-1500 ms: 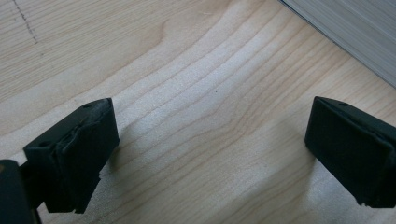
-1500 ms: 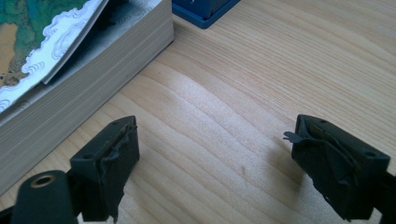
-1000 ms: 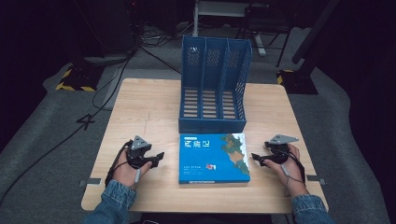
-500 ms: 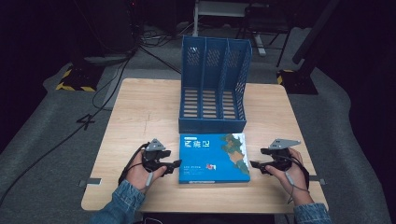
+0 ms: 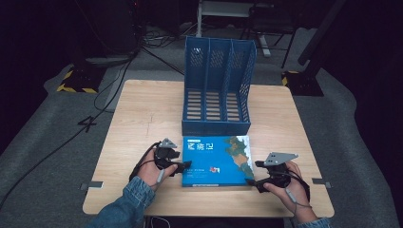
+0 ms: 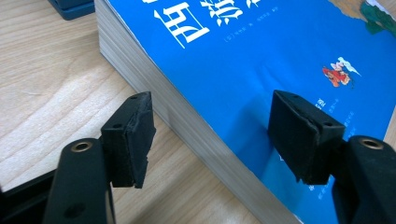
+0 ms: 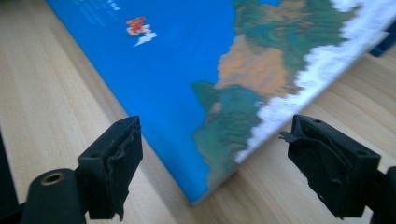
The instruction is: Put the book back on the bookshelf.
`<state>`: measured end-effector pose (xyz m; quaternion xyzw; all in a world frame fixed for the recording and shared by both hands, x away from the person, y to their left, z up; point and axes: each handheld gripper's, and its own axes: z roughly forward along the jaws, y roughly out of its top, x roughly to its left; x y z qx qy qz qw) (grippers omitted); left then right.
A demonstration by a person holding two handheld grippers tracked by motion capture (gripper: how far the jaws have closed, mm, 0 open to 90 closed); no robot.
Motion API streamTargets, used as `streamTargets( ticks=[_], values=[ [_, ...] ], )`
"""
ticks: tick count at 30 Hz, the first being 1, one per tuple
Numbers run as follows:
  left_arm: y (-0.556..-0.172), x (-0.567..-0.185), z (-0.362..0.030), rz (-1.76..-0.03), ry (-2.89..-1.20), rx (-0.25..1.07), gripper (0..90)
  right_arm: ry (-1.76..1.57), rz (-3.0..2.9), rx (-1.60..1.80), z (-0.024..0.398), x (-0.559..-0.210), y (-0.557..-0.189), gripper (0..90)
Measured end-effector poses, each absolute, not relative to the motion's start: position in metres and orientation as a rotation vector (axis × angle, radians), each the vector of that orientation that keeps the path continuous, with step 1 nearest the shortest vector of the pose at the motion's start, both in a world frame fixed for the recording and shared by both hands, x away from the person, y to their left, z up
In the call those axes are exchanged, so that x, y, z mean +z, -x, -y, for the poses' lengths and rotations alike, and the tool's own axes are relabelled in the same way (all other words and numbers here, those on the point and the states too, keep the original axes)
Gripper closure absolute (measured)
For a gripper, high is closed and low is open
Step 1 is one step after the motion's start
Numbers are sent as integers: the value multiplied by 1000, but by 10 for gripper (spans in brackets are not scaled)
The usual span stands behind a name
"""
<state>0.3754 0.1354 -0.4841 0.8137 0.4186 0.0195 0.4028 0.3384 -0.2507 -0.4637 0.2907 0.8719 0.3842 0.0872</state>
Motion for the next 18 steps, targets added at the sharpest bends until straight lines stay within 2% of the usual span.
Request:
streamTargets(
  ticks=[6,14,18],
  values=[
    [-376,-488,-132,-1035,-2040,15,298,-801,-2626,1124,236,-469,-335,163],
    [-374,-494,-127,-1008,-2037,15,162,-752,-2611,1114,230,-472,-335,161],
    [-374,-496,-127,-1014,-2025,14,149,-709,-2583,1079,226,-475,-333,161]
  ],
)
